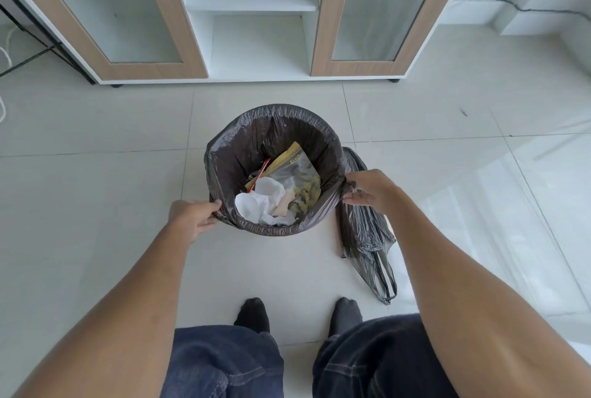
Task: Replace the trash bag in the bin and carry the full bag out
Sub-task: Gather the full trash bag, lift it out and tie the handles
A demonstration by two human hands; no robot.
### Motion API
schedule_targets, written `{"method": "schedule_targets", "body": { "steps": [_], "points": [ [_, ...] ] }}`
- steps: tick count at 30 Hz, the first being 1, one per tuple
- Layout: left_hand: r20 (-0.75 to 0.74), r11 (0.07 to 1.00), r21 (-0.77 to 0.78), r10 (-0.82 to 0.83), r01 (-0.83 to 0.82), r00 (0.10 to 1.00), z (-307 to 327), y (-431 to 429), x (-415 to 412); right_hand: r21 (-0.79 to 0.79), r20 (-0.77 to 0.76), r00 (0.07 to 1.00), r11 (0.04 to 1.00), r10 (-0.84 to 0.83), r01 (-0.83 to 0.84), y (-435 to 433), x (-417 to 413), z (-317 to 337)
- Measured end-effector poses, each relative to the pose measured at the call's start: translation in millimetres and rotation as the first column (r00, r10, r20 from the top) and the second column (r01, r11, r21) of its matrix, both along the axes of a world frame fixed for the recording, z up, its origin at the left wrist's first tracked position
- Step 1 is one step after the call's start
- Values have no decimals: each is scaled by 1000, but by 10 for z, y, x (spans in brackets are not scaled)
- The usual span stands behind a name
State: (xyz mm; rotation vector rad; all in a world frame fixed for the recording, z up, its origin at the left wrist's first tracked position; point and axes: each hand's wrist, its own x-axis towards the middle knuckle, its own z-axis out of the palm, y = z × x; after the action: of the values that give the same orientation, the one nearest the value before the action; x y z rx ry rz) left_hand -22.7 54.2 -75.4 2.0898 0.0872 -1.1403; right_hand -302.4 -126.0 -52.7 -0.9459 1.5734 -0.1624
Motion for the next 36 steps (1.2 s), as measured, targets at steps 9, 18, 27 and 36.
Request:
{"method": "schedule_targets", "body": {
  "steps": [9, 18, 27, 36],
  "points": [
    [85, 998, -64, -6, 11, 996, 112, -81, -86, 53, -65, 974, 975, 219, -216, 156, 141, 9],
    [15, 979, 1, -204, 204, 979, 188, -67, -89, 50, -156, 976, 988, 154, -148, 146, 181, -83],
    [197, 952, -156, -231, 263, 953, 350, -131, -130, -24, -255, 949, 980, 187, -199, 168, 241, -20],
    [387, 937, 167, -348, 306, 854, 13, -219, -119, -19, -291, 926, 966, 241, -257, 171, 342, -92]
  ]
}}
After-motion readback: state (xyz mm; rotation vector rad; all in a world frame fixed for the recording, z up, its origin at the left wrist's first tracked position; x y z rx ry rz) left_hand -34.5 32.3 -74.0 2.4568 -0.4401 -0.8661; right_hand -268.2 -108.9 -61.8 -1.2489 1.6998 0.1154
